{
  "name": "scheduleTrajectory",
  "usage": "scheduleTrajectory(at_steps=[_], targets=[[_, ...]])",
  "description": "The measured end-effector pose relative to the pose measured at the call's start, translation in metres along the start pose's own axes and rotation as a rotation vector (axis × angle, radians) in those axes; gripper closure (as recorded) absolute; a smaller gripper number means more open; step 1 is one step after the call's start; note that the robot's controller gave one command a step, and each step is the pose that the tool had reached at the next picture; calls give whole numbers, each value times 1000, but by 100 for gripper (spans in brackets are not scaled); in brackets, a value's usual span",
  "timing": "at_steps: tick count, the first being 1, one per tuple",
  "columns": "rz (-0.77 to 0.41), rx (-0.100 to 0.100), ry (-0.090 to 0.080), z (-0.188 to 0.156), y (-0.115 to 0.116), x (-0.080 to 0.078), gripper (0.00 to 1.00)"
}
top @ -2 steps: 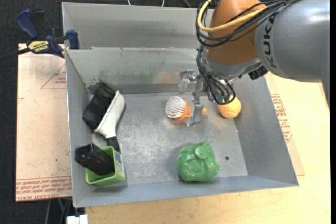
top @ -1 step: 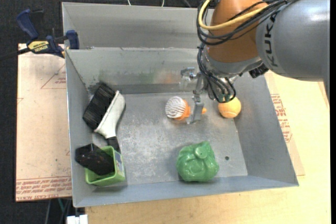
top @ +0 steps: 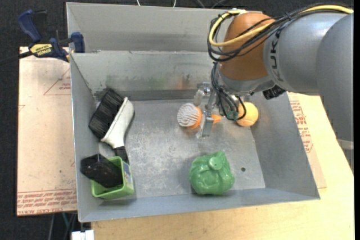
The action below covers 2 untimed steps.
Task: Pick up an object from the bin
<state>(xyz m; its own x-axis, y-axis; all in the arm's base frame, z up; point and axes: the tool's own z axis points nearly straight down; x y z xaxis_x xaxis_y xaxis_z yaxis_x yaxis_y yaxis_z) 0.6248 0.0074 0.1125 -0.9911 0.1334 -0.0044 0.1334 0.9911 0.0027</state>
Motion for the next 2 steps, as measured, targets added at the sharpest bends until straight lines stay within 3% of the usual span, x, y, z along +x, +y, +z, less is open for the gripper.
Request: scheduleTrajectory(at_steps=[1, 2], targets=[[-61, -2, -7, 44, -13, -12, 0], [82, -2, -1, 42, -17, -5, 0]])
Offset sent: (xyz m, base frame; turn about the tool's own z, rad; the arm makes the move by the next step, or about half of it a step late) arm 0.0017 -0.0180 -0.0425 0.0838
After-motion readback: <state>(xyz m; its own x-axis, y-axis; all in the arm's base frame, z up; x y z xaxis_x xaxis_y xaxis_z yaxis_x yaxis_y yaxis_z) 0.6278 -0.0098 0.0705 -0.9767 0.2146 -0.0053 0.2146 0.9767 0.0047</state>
